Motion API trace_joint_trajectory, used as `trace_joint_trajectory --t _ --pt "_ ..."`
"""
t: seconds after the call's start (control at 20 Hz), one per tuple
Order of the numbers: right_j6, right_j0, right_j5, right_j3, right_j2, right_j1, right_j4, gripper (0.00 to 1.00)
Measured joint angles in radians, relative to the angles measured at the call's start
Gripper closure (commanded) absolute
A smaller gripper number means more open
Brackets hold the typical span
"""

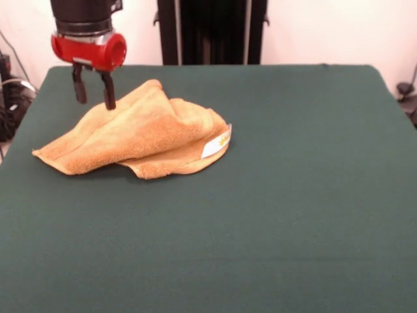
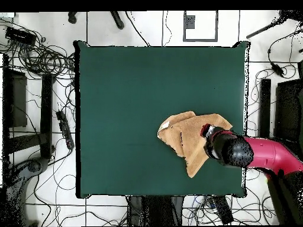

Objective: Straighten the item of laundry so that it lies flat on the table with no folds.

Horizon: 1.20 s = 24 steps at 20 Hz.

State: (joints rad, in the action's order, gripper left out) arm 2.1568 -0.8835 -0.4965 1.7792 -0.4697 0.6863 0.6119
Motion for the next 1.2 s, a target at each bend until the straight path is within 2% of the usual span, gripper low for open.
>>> trace_joint_trajectory --t 0.2,0.4,0.45,0.6,0.65,1.0,1.2 --pt "-0.001 -0.106 -0.023 0.0 -0.092 -0.057 -0.047 0.0" --pt "-0.032 -0.22 -0.104 -0.004 -0.19 -0.125 -0.105 0.0" --pt "-0.063 -0.263 -0.164 -0.011 -0.229 -0.153 -0.123 0.0" --pt "-0.111 -0.304 -0.239 -0.021 -0.269 -0.181 -0.136 0.0" --pt "-0.162 -0.336 -0.309 -0.03 -0.304 -0.203 -0.149 0.0" --pt "-0.361 -0.4 -0.493 -0.074 -0.399 -0.284 -0.173 0.0" --pt "-0.448 -0.401 -0.515 -0.117 -0.421 -0.339 -0.171 0.0"
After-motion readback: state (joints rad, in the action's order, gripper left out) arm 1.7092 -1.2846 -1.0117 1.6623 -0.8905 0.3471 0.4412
